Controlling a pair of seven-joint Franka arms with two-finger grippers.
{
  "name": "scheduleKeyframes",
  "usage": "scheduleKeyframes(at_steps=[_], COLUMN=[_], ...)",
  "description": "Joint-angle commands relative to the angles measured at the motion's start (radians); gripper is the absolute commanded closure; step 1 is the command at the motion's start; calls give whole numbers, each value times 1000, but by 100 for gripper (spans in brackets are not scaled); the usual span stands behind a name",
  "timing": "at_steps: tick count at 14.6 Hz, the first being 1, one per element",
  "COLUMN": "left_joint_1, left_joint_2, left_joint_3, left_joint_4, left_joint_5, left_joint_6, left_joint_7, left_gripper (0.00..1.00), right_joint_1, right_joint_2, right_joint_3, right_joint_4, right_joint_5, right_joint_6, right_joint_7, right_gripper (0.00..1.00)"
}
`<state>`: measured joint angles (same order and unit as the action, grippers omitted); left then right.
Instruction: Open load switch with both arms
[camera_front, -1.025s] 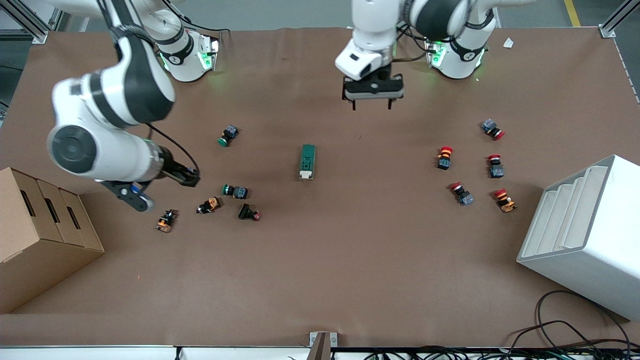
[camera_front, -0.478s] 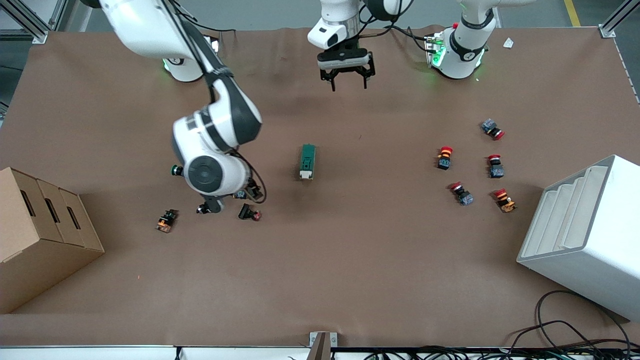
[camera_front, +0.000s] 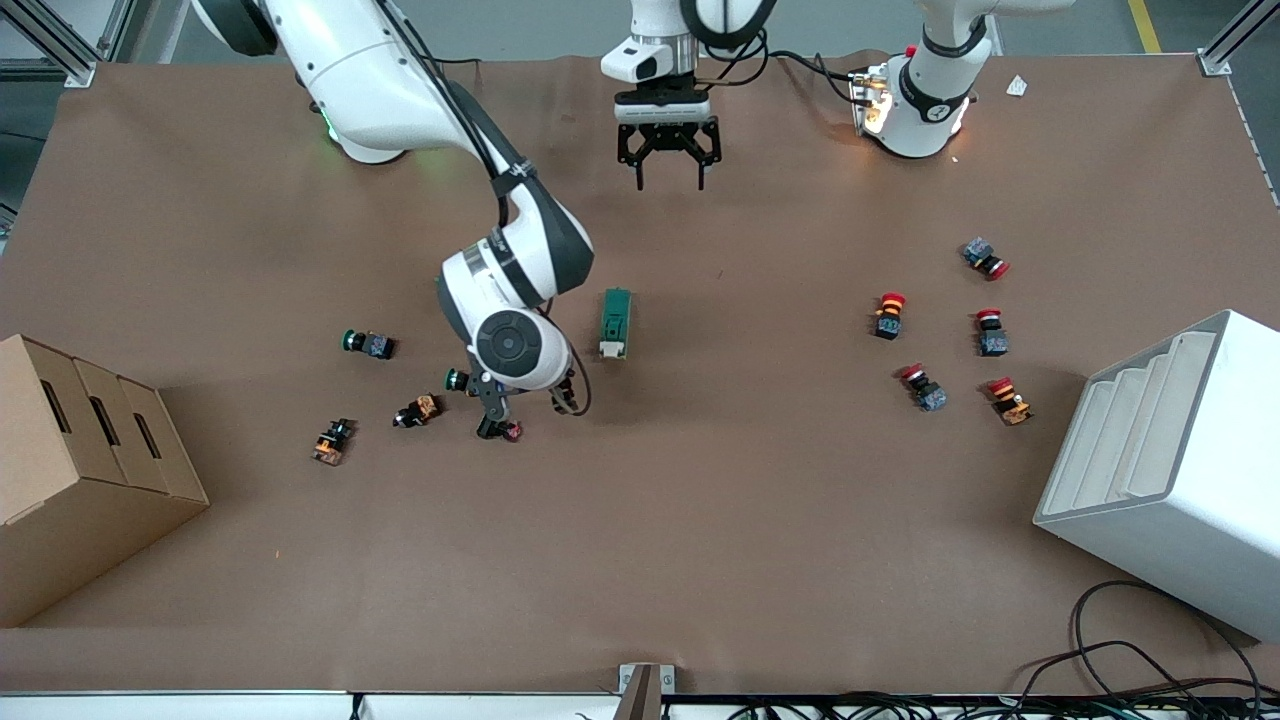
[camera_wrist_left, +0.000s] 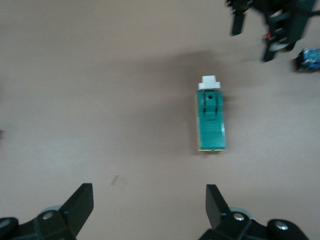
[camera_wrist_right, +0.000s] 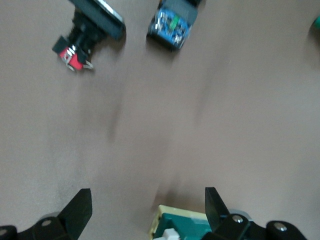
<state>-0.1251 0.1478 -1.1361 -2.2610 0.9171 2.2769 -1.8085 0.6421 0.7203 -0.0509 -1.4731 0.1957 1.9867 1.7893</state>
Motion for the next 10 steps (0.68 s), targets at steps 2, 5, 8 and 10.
scheduleKeyframes(at_steps=[2, 5, 8, 10], left_joint_1=[-57, -125, -259, -361], left_joint_2=[194, 278, 326, 346], left_joint_3=[5, 41, 148, 244], left_joint_4=[24, 70, 89, 118], left_joint_5=[241, 304, 423, 463], left_joint_6=[-48, -97, -126, -141], left_joint_7=[-228, -276, -440, -511], left_gripper=[1, 1, 1, 1], right_joint_1=[19, 19, 24, 25], right_joint_2=[68, 82, 85, 85], right_joint_3=[29, 60, 65, 77], right_joint_4=[57, 65, 65, 65], right_joint_5=[18, 34, 123, 126], right_joint_6=[21, 15, 4, -44], right_joint_7=[107, 148, 151, 154], right_gripper=[0, 0, 0, 0])
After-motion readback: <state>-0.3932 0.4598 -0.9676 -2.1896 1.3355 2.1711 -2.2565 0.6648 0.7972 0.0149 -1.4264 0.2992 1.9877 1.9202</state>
